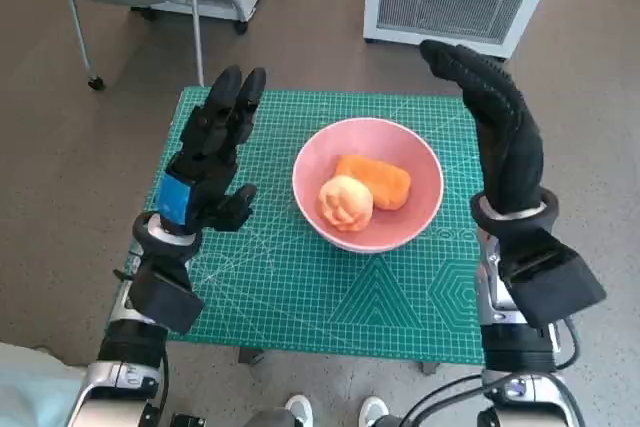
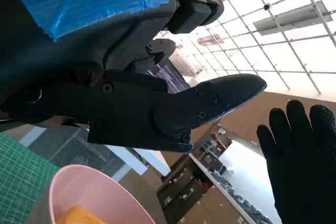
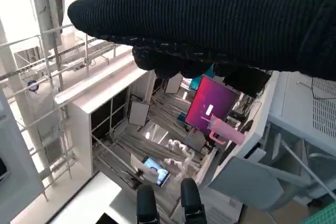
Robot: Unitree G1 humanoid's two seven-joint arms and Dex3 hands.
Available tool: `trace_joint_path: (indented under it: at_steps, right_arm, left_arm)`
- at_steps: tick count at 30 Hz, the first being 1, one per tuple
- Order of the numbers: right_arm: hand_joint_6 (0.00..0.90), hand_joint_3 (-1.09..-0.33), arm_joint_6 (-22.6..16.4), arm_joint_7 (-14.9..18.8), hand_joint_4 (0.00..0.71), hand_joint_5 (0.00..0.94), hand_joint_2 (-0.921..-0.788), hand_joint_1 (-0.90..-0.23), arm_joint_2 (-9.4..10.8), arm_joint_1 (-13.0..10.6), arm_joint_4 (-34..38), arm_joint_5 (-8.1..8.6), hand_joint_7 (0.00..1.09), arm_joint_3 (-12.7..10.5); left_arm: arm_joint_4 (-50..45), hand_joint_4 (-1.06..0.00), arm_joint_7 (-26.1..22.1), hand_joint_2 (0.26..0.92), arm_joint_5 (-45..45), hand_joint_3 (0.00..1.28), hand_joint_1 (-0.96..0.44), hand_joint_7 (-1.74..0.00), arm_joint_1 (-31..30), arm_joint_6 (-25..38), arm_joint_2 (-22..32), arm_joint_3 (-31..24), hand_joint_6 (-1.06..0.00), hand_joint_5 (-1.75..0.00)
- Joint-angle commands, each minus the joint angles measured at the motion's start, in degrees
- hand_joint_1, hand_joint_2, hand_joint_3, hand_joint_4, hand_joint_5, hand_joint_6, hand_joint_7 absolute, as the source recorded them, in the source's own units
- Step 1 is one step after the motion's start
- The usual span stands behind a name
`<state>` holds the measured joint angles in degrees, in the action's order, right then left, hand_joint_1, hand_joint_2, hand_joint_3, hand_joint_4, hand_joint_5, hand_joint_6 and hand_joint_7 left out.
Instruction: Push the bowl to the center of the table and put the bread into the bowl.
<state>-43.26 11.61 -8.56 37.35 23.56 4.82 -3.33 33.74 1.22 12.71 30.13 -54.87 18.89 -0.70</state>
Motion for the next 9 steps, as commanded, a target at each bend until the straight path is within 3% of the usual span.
trace_joint_path:
  at_steps: [1, 9]
  right_arm:
    - [-0.001, -0.835, 0.5, 0.3, 0.256, 0.009, -0.921, -0.672, 0.4, -0.5, 0.7, 0.06, 0.62, 0.2]
    - [-0.001, -0.837, 0.5, 0.2, 0.257, 0.009, -0.921, -0.667, 0.5, -0.7, 0.6, 0.03, 0.61, 0.1]
  left_arm:
    - [-0.5, -0.09, 0.9, 0.921, 0.9, 0.56, -0.70, -0.08, -0.5, -0.1, 0.5, -0.5, -0.15, -0.01]
    - [-1.1, -0.10, 0.6, 0.921, 0.9, 0.57, -0.72, -0.07, -0.6, 0.5, 0.4, -0.3, -0.17, -0.01]
